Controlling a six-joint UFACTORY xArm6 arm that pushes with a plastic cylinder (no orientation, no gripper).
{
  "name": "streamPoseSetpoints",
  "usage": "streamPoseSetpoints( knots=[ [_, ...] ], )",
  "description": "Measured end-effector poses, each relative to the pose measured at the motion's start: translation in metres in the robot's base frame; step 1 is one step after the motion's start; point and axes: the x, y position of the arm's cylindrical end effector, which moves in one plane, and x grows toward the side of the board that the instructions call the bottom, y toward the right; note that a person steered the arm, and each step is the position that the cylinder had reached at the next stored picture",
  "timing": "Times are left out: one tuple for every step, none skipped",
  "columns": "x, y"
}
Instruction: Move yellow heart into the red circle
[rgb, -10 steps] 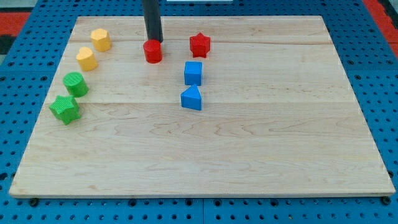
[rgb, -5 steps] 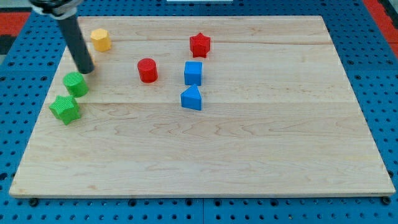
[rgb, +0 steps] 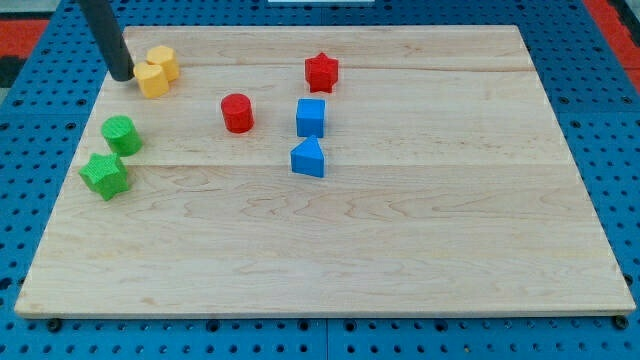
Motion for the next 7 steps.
streamPoseSetpoints(
  knots=[
    [0.003,0.019],
    [0.007,0.069],
    [0.008,0.106],
    [0.01,0.084],
    [-0.013,0.039],
    [0.034,0.036],
    [0.044,0.094]
  ],
)
